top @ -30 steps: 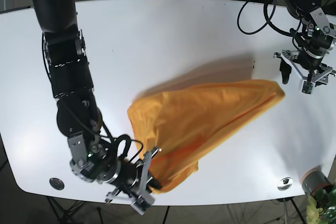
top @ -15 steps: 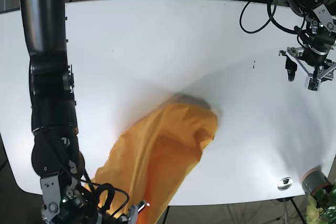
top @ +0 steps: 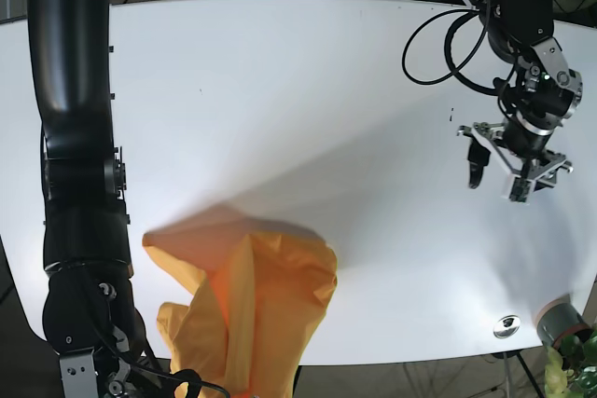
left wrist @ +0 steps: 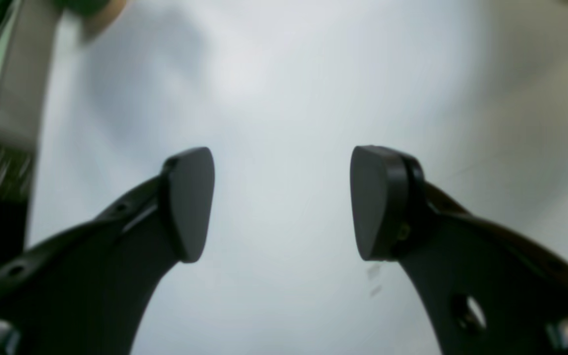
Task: Fold the T-shirt properly
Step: 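Move the left gripper down and grasp the T-shirt beside the right gripper, then lift the T-shirt with both grippers and spread it over the table, then lay the T-shirt flat and open both grippers, then grasp the T-shirt hem corners with the right and left grippers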
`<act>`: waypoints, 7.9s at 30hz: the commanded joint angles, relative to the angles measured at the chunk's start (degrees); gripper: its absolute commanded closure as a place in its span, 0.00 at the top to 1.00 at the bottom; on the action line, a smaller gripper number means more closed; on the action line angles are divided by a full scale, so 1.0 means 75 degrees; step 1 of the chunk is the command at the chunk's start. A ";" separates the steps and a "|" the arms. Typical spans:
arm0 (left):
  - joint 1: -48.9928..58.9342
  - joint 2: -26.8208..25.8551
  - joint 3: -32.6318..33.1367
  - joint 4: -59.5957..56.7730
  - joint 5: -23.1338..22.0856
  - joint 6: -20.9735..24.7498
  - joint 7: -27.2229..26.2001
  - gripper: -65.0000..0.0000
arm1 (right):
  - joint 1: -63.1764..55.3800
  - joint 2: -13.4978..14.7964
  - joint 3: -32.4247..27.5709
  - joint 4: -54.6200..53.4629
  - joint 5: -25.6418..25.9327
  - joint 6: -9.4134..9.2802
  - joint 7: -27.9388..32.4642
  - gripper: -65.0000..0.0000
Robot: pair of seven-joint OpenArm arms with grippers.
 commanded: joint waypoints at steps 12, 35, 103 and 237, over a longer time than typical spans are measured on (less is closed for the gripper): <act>0.0027 -0.0074 0.3318 0.0079 0.0429 0.2340 -0.2348 0.63 | 0.0434 -0.0413 0.0057 -0.0527 0.0039 -0.0060 0.0228 0.03; -0.2927 0.1298 0.4232 -0.6685 0.1448 0.3242 -0.4552 0.63 | 0.0434 -0.0343 0.0385 -0.0199 0.0027 -0.0060 0.0252 0.03; -0.5916 -0.1633 0.1641 -0.4305 0.1448 0.1601 -0.2395 0.00 | 0.0434 0.1275 0.0877 -0.2790 -0.0044 0.0104 0.2385 0.03; 0.0402 -0.0730 -0.3059 -0.0531 -0.0286 0.0013 0.0664 0.61 | -0.8737 -0.0308 0.5249 0.0047 0.0015 0.0702 0.1084 0.82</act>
